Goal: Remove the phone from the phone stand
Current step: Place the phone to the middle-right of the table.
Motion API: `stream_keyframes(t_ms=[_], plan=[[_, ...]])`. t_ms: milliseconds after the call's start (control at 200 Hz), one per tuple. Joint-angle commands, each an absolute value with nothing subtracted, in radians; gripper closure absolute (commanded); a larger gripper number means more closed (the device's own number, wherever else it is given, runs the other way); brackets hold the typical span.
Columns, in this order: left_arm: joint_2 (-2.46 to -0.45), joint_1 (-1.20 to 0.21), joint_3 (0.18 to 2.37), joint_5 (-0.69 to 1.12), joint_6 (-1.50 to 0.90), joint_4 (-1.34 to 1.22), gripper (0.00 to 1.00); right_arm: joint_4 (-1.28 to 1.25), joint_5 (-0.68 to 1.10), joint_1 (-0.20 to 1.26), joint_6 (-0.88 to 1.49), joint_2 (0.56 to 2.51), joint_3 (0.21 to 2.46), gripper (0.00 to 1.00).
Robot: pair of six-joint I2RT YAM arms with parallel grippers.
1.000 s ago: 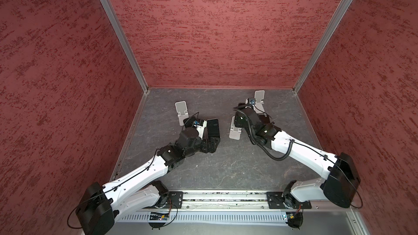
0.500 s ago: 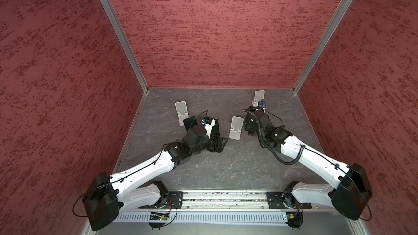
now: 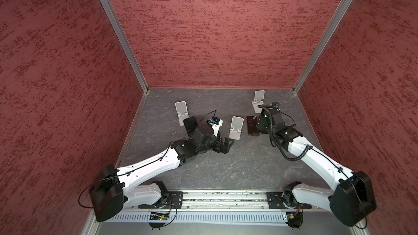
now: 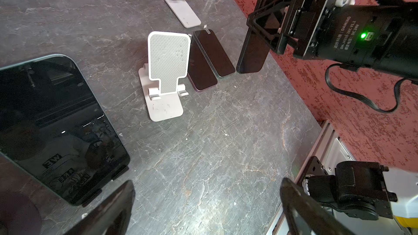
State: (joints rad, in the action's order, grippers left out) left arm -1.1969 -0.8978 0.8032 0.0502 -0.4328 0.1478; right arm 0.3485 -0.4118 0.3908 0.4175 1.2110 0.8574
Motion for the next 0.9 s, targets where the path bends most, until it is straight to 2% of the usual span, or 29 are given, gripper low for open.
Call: stream_keyframes(t_ms=[0, 586, 897], plan=[[-1.213, -0.908, 0.834, 0.043, -0.410, 0.123, 0.00, 0.339, -0.400, 0.357, 0.393, 1.208, 0.854, 0.33], [-1.183, -0.934, 0.819, 0.043, -0.376, 0.125, 0.01, 0.323, -0.411, 0.170, 0.322, 1.319, 0.853, 0.33], [-1.144, -0.934, 0.783, 0.028, -0.362, 0.096, 0.00, 0.307, -0.474, 0.142, 0.243, 1.420, 0.887, 0.33]])
